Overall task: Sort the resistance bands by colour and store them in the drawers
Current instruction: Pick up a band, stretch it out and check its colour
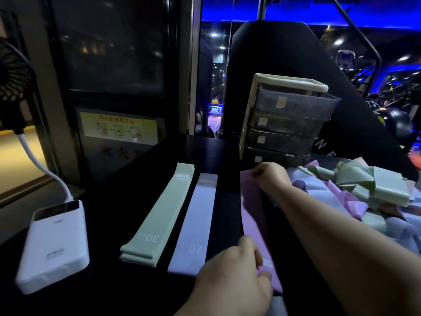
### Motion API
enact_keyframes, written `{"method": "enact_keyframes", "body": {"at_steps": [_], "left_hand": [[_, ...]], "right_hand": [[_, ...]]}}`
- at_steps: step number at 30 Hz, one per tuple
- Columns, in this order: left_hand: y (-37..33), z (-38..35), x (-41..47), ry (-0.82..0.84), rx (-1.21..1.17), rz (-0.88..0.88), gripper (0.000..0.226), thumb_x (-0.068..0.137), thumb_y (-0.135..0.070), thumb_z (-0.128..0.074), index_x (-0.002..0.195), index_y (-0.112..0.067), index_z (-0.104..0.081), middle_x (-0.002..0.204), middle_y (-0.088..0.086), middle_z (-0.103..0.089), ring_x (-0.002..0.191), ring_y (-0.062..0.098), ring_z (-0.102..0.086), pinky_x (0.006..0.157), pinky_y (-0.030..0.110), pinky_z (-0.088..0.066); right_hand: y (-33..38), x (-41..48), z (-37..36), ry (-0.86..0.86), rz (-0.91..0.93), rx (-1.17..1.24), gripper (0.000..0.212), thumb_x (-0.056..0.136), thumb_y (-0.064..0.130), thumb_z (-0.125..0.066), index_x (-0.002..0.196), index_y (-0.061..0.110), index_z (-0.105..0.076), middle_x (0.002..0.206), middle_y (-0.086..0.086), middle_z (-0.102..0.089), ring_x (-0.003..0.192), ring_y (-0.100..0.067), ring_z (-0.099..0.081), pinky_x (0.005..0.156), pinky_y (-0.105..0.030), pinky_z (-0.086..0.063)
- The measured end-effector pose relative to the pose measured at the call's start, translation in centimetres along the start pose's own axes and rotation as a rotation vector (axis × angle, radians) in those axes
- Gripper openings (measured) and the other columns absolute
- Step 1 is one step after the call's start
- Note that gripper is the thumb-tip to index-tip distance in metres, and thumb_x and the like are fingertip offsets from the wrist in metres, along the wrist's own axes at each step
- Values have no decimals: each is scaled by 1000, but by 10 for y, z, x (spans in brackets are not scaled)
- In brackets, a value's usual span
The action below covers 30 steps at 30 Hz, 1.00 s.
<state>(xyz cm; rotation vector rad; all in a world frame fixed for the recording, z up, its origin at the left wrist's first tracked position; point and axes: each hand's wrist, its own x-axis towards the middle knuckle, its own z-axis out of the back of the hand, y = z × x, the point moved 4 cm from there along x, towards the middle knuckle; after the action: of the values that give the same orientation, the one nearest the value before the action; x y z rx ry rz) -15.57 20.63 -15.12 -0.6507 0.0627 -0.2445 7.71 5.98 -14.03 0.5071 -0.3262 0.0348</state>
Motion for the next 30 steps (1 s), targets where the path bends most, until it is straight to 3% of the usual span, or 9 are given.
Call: {"method": "enact_keyframes", "body": {"at_steps": [4, 11, 17, 23, 30], "left_hand": [[-3, -1, 0, -12, 92, 2, 19, 96, -37, -47, 102, -24, -34, 91, -4, -49, 102, 24, -58, 76, 31, -39], [-1, -1, 0, -32, 202, -6, 18, 97, -33, -43, 106, -20, -34, 107, 0, -60, 100, 25, -58, 74, 31, -39], [1, -2, -2, -41, 216, -12, 16, 98, -33, -42, 107, -21, -37, 106, 0, -60, 101, 25, -58, 80, 33, -44], [-1, -2, -5, -55, 265, -12, 11, 95, -27, -42, 103, -22, -37, 105, 1, -61, 99, 27, -59, 71, 32, -37], [0, -4, -5, -78, 268, -32, 12, 96, -28, -42, 105, -22, -37, 102, -2, -62, 96, 24, -60, 69, 31, -39]], "right_hand": [[-2, -3, -2, 5, -20, -17, 21, 82, 14, -63, 74, 33, -65, 97, 0, -72, 91, -23, -66, 80, -32, -53], [-6, -6, -5, -17, -68, -51, 20, 82, 18, -64, 70, 34, -60, 99, 0, -69, 92, -24, -64, 70, -28, -47], [-8, -5, -9, -10, -63, -49, 18, 82, 19, -64, 76, 36, -67, 106, 1, -70, 101, -25, -63, 78, -28, -48], [-11, -3, -13, -13, -58, -71, 18, 83, 19, -64, 91, 30, -75, 110, -1, -69, 104, -26, -62, 76, -26, -45], [-11, -3, -14, -20, -61, -82, 20, 84, 20, -63, 95, 32, -75, 111, -1, -69, 104, -26, -62, 78, -28, -46]]}}
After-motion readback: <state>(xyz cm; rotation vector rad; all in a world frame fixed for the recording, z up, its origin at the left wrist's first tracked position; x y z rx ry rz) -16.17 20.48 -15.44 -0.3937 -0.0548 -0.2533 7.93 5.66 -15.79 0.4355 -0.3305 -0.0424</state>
